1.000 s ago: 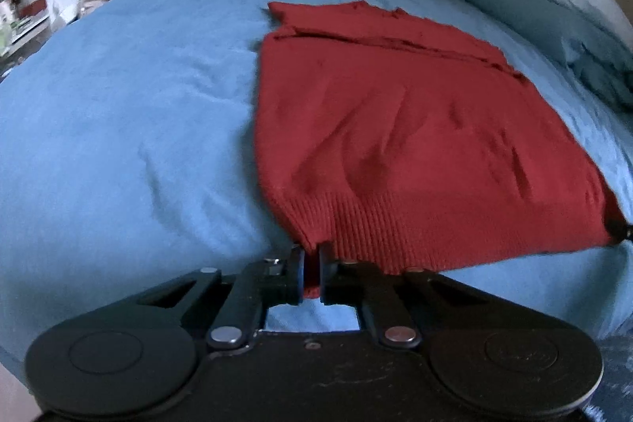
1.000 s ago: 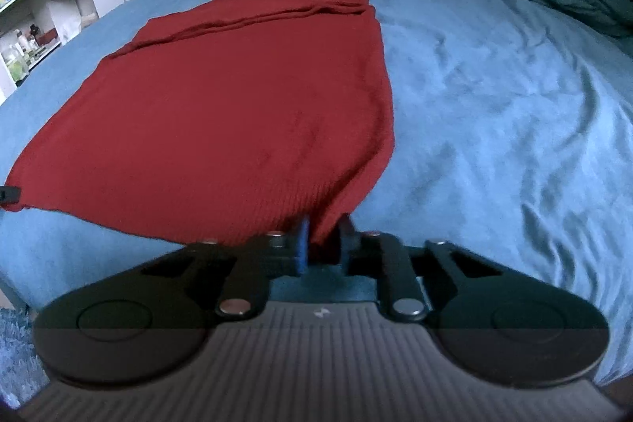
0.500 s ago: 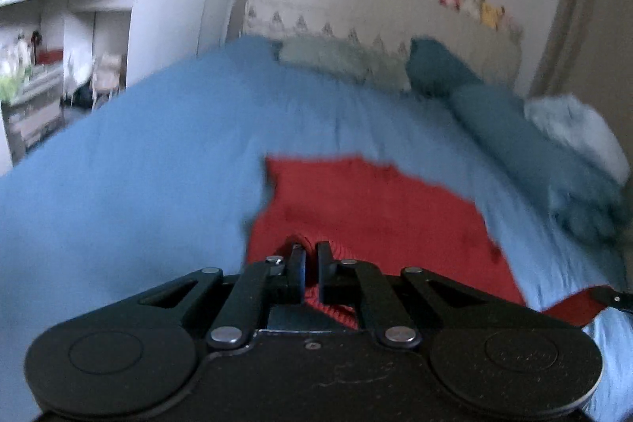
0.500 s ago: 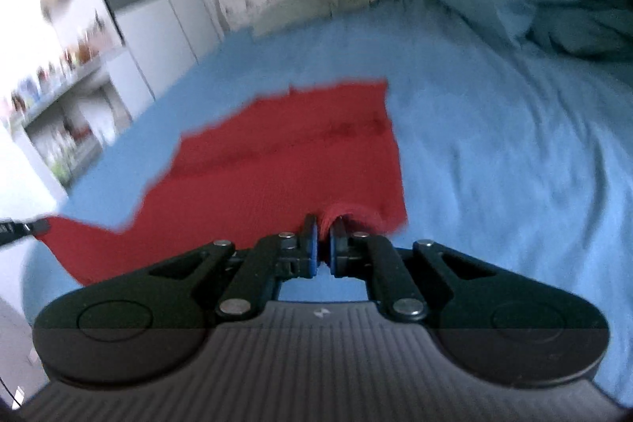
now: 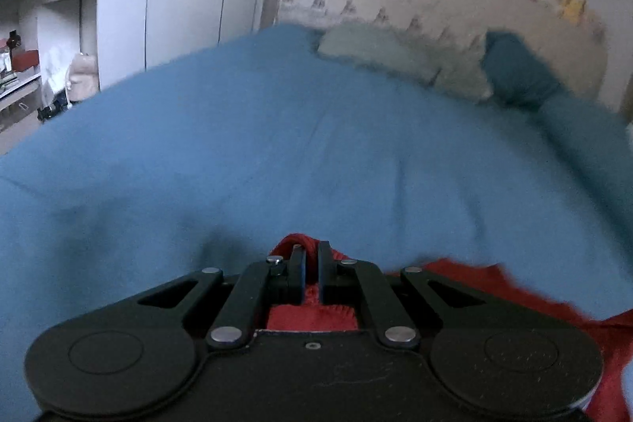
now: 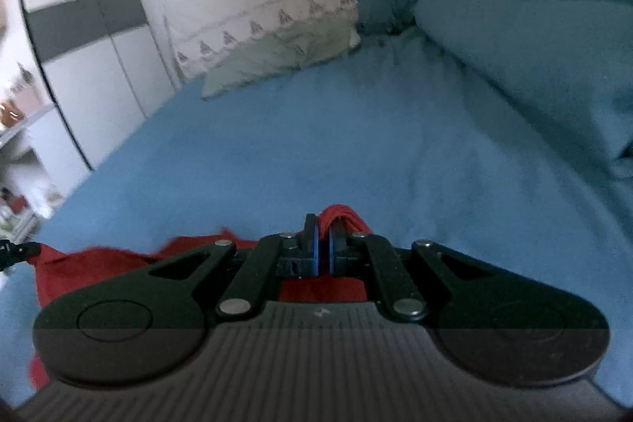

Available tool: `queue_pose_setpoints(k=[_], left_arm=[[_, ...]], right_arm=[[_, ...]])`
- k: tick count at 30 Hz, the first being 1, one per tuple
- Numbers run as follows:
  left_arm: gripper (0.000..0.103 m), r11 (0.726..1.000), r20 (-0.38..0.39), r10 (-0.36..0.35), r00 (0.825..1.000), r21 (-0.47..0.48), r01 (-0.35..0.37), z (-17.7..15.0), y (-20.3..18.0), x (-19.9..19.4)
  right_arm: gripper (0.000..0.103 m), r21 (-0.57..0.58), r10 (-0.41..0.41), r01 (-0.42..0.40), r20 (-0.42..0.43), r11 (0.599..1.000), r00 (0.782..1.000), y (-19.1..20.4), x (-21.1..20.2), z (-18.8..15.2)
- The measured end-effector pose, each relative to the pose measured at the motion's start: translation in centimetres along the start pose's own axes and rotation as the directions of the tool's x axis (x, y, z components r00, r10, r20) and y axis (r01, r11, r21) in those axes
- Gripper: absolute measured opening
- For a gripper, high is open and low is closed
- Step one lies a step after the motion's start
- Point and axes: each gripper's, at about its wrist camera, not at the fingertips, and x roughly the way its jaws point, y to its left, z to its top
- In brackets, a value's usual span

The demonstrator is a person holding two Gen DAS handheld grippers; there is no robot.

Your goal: Fold small clothes

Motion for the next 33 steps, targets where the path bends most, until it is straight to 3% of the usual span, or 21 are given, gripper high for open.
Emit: queue_pose_setpoints(k=[5, 6, 7, 8, 9, 10, 11, 12, 14, 17, 21, 26, 29, 33], left_arm=[[0.006, 0.999, -0.026, 0.015, 1.0, 0.035, -0.015, -0.8, -0.3, 3.8], [0.011, 1.0, -0.036, 0.02, 0.999, 0.016, -0.019, -0.6, 0.0, 4.0], [0.029, 1.0, -0.03, 0.015, 0.999, -0.003, -0.015, -0.3, 0.4, 3.9], [0.044, 1.0, -0.019, 0.028, 0.999, -0.005, -0.028, 0.1, 0.4, 3.5], [0.071, 0.998, 0.001, 0.061, 0.998, 0.0, -0.061, 0.4, 0.5, 2.7], [0.077, 0.996, 0.022, 0.085, 0.996, 0.009, -0.085, 0.7, 0.3, 1.7], [0.077, 0.995, 0.051, 0.089, 0.995, 0.034, -0.091, 0.7, 0.2, 0.2], [0.08, 0.994, 0.063, 0.076, 0.995, 0.07, -0.08, 0.4, 0.0, -1.1], [0.1, 0.995, 0.044, 0.038, 0.998, 0.089, -0.042, -0.7, -0.4, -3.7], [0.103, 0.996, -0.08, -0.052, 0.995, 0.063, 0.057, -3.7, -0.3, -4.9], [0.1, 0.995, -0.247, -0.006, 0.969, 0.092, 0.03, -7.7, 0.0, -3.4], [0.101, 0.978, -0.26, 0.032, 0.965, 0.207, 0.023, -9.2, -0.4, -3.2], [0.1, 0.976, -0.262, 0.021, 0.965, 0.216, 0.038, -8.5, -0.4, -4.1], [0.102, 0.964, -0.212, -0.041, 0.976, 0.248, 0.095, -6.3, -1.5, -8.2]], right_arm=[[0.02, -0.038, -0.034, 0.032, -0.065, 0.999, 0.997, -1.3, 6.4, -1.4], [0.021, -0.045, -0.03, 0.027, -0.078, 0.999, 0.997, -1.4, 6.9, -1.3], [0.025, -0.039, -0.021, 0.018, -0.083, 0.999, 0.996, -1.5, 7.0, -1.3], [0.038, -0.024, -0.001, -0.001, -0.081, 1.0, 0.997, -1.7, 6.9, -1.1], [0.053, -0.009, 0.013, -0.014, -0.078, 1.0, 0.997, -1.9, 6.4, -1.0], [0.089, 0.004, 0.008, -0.008, -0.066, 1.0, 0.998, -2.1, 5.8, -0.8], [0.1, 0.019, -0.002, 0.003, -0.032, 1.0, 0.999, -2.1, 4.5, -0.9], [0.103, 0.032, -0.002, 0.002, 0.0, 1.0, 1.0, -2.0, 3.2, -1.1], [0.103, 0.068, 0.024, -0.023, -0.001, 0.997, 1.0, -1.8, 1.0, -1.6], [0.103, 0.103, 0.058, -0.052, -0.062, 0.993, 0.996, -0.8, -0.3, -3.2], [0.103, 0.131, 0.051, -0.027, -0.185, 0.991, 0.981, -0.4, 0.7, -5.9], [0.103, 0.216, -0.005, 0.056, -0.23, 0.975, 0.973, -3.2, 1.8, -7.1], [0.103, 0.23, 0.03, 0.026, -0.239, 0.973, 0.97, -4.1, 1.3, -6.1], [0.103, 0.138, 0.032, -0.008, -0.175, 0.99, 0.984, -3.8, -3.3, -3.1]])
